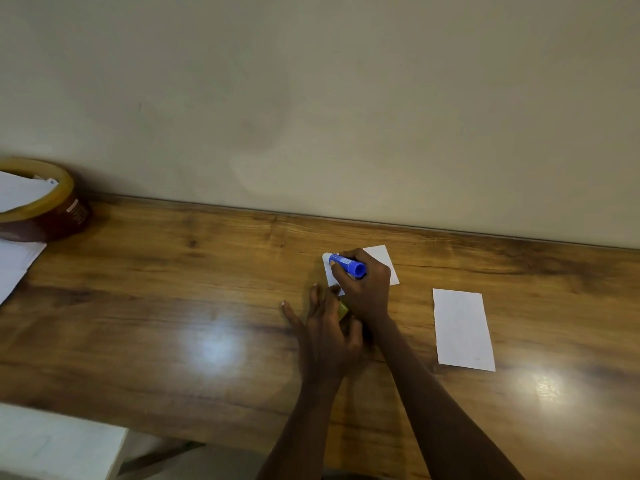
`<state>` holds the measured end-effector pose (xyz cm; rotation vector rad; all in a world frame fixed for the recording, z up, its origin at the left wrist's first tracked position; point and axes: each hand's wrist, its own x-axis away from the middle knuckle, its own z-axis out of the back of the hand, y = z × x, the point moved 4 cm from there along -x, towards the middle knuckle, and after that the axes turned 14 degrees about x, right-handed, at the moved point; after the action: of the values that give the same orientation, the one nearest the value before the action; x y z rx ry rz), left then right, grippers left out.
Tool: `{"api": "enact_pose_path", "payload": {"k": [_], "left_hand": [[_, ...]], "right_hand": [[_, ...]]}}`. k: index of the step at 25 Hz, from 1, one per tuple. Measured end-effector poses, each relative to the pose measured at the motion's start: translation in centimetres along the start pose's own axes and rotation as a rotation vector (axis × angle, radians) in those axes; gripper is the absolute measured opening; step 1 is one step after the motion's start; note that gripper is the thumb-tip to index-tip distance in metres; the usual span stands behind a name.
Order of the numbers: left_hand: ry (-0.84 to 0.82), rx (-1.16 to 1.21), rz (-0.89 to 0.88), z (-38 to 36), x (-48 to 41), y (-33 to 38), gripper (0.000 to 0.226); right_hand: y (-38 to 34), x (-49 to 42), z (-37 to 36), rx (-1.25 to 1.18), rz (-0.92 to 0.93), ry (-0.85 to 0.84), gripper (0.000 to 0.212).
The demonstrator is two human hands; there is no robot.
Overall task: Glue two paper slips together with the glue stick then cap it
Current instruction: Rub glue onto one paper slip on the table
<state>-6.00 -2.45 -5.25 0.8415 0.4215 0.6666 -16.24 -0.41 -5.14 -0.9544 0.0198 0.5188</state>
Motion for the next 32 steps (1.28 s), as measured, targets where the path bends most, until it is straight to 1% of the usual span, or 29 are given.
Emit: {"api": "enact_pose_path", "payload": {"k": [5, 9, 14, 19, 24, 28, 32], "left_hand": [[0.003, -0.077, -0.001, -0.2, 0.0, -0.2, 0.051], [-0.003, -0.115, 0.003, -0.4, -0.1, -0.3, 0.051], [0.000, -0.143, -0.013, -0.7, -0.2, -0.4, 0.044], [0.014, -0.131, -0.022, -0.7, -0.3, -0.3, 0.049], [0.022, -0.118, -0.033, -0.6, -0.2, -0.2, 0.040], [0.022, -0.119, -0.023, -0.5, -0.2, 0.1, 0.046], [0.042, -0.119, -0.037, -0.4, -0.1, 0.2, 0.043]], "right_hand": [[0.3, 0.0, 0.0, 0.035, -0.042, -0.001, 0.011], [0.4, 0.1, 0.2, 0.040, -0.094, 0.052, 0.010], [0.6, 0.2, 0.7, -0.001, -0.156, 0.110, 0.010], [0.6, 0.4, 1.1, 0.013, -0.188, 0.181, 0.013], [0.7, 0.6, 1.7, 0.036, -0.258, 0.284, 0.015], [1.5, 0.8, 2.5, 0.046, -0.336, 0.336, 0.016], [2.6, 0.7, 3.8, 0.078, -0.344, 0.363, 0.018]]}}
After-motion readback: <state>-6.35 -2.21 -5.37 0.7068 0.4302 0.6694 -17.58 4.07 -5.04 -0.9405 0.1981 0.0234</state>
